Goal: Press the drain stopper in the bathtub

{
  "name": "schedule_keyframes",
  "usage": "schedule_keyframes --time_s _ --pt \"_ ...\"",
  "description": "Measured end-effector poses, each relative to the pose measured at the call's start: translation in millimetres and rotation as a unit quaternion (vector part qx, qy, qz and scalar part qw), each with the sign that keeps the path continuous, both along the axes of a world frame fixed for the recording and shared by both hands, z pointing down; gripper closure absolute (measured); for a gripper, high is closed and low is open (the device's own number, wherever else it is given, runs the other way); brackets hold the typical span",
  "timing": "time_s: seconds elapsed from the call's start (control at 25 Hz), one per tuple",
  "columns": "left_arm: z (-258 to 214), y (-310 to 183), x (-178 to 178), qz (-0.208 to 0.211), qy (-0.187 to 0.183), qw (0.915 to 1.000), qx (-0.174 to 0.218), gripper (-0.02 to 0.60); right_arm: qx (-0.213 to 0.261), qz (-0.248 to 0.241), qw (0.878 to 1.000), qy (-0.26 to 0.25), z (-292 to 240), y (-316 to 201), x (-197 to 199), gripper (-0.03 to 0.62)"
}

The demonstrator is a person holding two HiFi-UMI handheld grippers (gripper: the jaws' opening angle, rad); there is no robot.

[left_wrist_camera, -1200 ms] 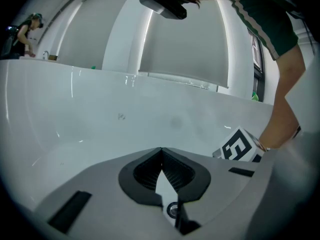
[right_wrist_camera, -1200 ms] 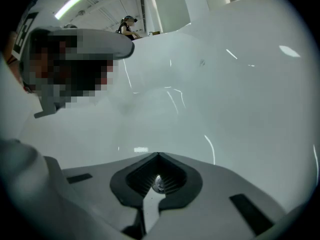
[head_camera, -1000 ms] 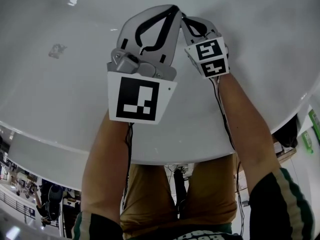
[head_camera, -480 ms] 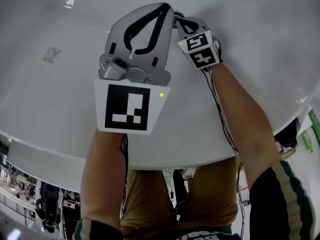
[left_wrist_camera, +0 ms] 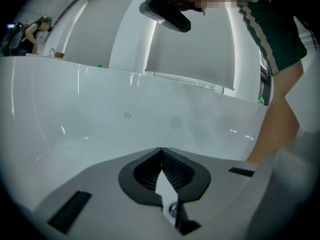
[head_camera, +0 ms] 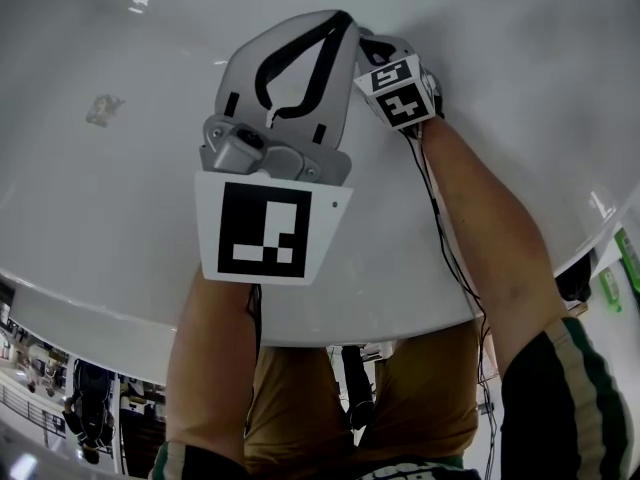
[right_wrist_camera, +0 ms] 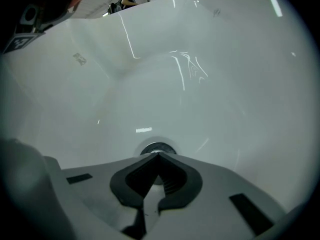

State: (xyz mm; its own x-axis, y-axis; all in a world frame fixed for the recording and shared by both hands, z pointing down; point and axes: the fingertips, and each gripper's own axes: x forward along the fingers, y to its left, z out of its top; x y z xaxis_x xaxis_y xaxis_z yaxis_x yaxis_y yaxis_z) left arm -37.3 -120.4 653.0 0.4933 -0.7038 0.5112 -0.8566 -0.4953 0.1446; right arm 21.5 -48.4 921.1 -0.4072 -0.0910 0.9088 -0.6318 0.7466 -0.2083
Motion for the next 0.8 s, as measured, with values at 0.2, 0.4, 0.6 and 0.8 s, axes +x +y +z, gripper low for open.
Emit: schedule_keyframes --time_s 0.2,0.4,0.6,0.8 --pt "-1.1 -0.3 1.7 -0.002 0.002 1.0000 0.000 0.577 -0.013 -0.022 1.000 0.017 7.6 -1.2 -0.4 0.580" --pt "-1.7 2.3 2.2 -0.005 0.001 1.0000 -0.002 0.577 0.004 -0.021 1.000 0.016 5.2 0.3 -0.2 0.582" --pt "-1.9 1.1 7.4 0.007 0.006 1.0000 0.002 0.577 0.027 -0.044 0.998 0.024 7.8 -2.6 -2.4 0.580" --pt "0.4 4.9 10.9 0.020 0.001 0.9998 0.003 0.577 -0.022 -0.034 0.999 0.019 10.5 -3.5 -4.0 0.580"
